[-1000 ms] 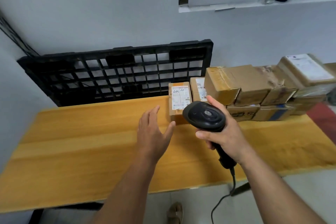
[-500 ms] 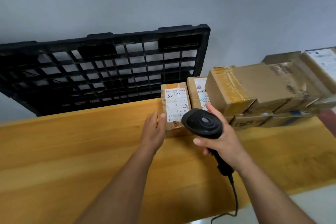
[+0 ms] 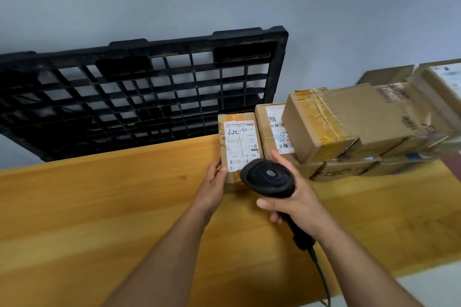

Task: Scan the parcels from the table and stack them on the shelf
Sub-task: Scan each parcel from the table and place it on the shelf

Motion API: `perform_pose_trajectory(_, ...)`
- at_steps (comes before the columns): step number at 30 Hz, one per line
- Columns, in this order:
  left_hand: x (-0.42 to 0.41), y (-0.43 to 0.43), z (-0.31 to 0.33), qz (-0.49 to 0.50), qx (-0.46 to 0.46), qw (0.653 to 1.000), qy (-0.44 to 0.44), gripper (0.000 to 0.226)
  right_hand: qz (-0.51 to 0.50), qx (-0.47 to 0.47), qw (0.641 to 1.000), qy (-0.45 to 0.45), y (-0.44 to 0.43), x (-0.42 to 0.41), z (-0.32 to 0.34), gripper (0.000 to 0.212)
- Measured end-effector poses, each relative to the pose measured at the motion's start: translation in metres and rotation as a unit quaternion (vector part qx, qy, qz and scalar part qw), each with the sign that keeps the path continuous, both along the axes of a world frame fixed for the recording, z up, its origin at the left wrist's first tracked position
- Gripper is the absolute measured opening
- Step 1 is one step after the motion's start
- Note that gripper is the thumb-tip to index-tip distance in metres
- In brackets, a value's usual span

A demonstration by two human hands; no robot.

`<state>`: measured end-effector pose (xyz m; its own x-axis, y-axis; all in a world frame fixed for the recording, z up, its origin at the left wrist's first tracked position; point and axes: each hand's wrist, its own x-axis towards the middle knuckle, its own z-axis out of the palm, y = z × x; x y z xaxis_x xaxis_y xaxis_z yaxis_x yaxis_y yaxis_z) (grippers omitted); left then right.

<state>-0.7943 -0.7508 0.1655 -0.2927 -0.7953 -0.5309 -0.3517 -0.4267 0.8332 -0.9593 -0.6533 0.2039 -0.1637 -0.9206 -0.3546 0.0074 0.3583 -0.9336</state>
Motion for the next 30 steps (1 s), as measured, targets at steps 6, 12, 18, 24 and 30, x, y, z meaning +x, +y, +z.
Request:
perform_pose_trajectory(6, 0.019, 0.004, 0.002, 0.002, 0.025, 0.999, 0.032, 0.041, 0.019, -0.002, 1.0, -0.013, 0.007, 0.006, -0.002, 0.105)
perform_pose_trajectory(12, 0.039, 0.022, 0.009, -0.022, 0.024, 0.998, 0.051, 0.118, 0.04, -0.001, 0.999, -0.007, 0.027, 0.01, 0.001, 0.104)
perform_pose_trajectory(18, 0.064, 0.05, 0.032, 0.01, -0.065, 0.997, 0.031, 0.125, 0.054, -0.048, 0.997, -0.028, 0.045, 0.018, 0.021, 0.104)
perform_pose_trajectory(24, 0.083, 0.08, 0.055, 0.05, -0.182, 0.982, 0.023, 0.126, 0.071, -0.112, 0.989, -0.071, 0.079, 0.022, 0.051, 0.109)
perform_pose_trajectory(30, 0.095, 0.124, 0.081, 0.087, -0.233, 0.968, 0.016, 0.128, 0.1, -0.146, 0.98, -0.092, 0.125, 0.028, 0.072, 0.111)
